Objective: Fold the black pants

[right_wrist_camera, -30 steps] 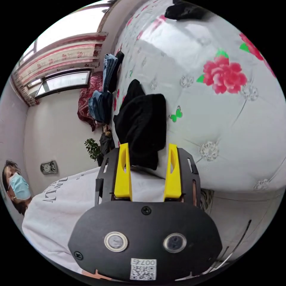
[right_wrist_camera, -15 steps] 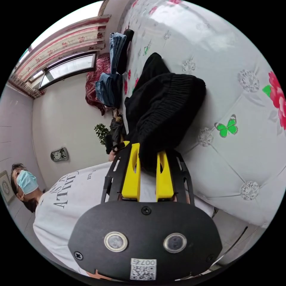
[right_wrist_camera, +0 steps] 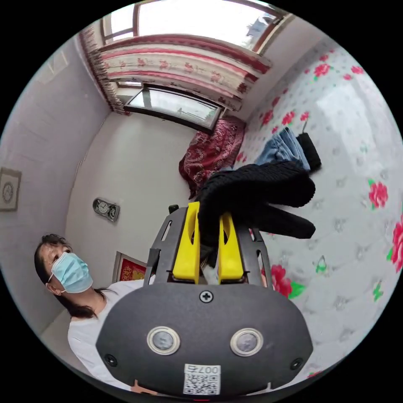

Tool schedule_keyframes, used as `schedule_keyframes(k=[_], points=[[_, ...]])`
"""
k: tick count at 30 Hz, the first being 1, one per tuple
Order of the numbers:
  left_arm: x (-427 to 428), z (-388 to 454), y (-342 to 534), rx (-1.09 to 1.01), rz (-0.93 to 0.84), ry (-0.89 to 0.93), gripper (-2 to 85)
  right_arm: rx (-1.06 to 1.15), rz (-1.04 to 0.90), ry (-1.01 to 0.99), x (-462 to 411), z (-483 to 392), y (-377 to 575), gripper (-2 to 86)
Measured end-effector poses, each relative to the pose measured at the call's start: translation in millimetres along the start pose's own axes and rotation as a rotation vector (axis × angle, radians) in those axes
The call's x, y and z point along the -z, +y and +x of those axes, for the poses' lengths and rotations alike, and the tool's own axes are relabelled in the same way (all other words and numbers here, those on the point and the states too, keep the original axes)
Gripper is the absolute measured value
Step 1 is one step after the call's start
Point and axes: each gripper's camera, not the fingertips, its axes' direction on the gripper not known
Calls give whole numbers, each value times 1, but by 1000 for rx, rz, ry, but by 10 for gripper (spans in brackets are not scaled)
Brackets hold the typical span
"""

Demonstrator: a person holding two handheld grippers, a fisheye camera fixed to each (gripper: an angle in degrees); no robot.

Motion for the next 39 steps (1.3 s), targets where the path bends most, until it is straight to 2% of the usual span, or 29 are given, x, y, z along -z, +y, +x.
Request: schedule_keyframes(k=[2, 6, 10, 12, 15, 17, 20, 23, 27, 29, 31, 33, 36, 37, 39], points=[[20, 5, -52, -50, 93, -75, 37, 88, 34, 13, -25, -24, -52, 12], [19, -26, -83, 40, 165, -230, 49, 57, 89, 115, -74, -16, -97, 24], [-11, -96, -44, 284, 125, -409, 84, -78, 61, 292, -129, 45, -92, 49], [-26, -107, 1, 301, 98, -473, 88, -90, -27, 345, -145, 72, -66, 53], [-67, -100, 92, 266, -52, -606, 90, -55, -218, 499, -161, 102, 11, 53], [-105, -81, 174, 285, -218, -675, 81, -40, -416, 678, -161, 115, 92, 52], [-145, -43, 259, 370, -388, -646, 64, -24, -627, 841, -140, 108, 190, 51], [-181, 2, 300, 360, -512, -655, 62, 39, -795, 995, -120, 81, 259, 51], [-237, 36, 310, 244, -693, -691, 63, 53, -867, 1006, -122, 66, 309, 53], [-271, 50, 307, 185, -777, -751, 62, 66, -743, 1074, -131, 59, 322, 54], [-291, 61, 302, 129, -812, -825, 57, 96, -708, 1099, -137, 55, 326, 56], [-305, 75, 296, 75, -813, -824, 46, 84, -650, 1085, -135, 52, 329, 59], [-330, 91, 293, 45, -849, -809, 41, 11, -484, 954, -117, 53, 336, 68], [-344, 91, 298, 50, -909, -767, 45, -57, -434, 916, -106, 56, 335, 72], [-353, 96, 303, 27, -924, -791, 48, -159, -334, 963, -82, 57, 335, 77]])
